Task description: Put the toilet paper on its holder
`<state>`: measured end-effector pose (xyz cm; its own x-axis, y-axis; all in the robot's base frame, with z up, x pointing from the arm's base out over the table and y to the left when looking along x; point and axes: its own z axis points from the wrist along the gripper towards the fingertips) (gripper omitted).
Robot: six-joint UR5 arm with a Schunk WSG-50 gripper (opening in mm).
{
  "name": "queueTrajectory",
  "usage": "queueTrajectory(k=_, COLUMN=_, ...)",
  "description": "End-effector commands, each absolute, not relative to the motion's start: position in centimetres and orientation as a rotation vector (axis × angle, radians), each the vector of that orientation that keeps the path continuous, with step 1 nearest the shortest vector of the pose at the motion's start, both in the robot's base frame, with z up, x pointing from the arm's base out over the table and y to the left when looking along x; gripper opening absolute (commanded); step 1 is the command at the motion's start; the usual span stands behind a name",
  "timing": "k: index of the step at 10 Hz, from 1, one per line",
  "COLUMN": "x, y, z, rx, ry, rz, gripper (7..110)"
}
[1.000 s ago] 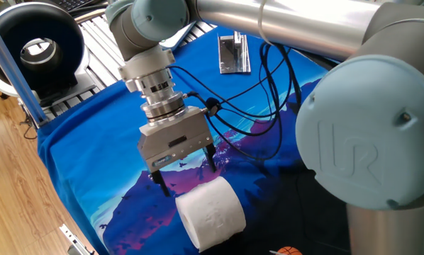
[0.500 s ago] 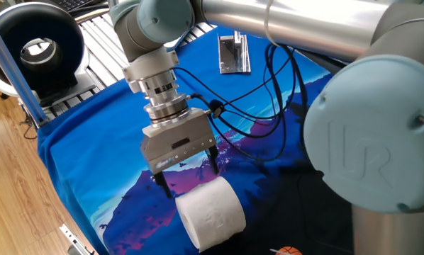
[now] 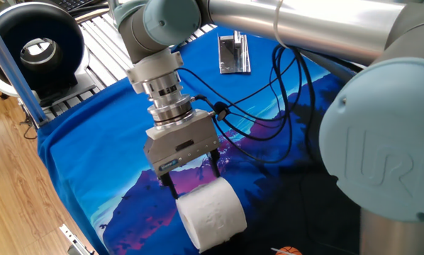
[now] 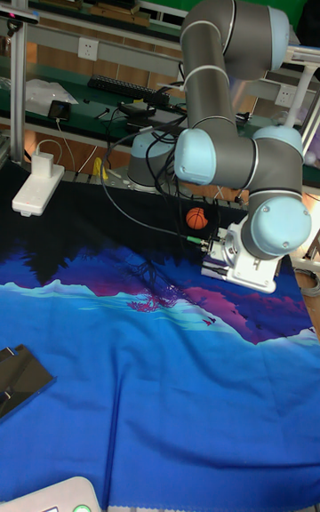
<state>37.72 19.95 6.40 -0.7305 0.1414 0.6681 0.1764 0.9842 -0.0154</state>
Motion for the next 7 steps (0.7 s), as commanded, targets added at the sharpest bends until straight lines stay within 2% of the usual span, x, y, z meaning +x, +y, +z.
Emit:
queueTrajectory(k=1, x=37.73, y=20.2, z=6.4, rx=-0.215, ry=-2.411, rz=-0.085, gripper=88)
queueTrajectory(k=5, x=38.44, y=20.65, z=6.15, rx=-0.225, ry=-2.424, rz=-0.1, gripper=88)
queueTrajectory(k=6, x=38.42, y=21.01, z=6.27, rx=-0.238, ry=-2.416, rz=-0.118, gripper=110)
queueTrajectory(k=7, x=38.56, y=21.17, z=6.26, rx=-0.241, ry=-2.42, rz=-0.132, gripper=110)
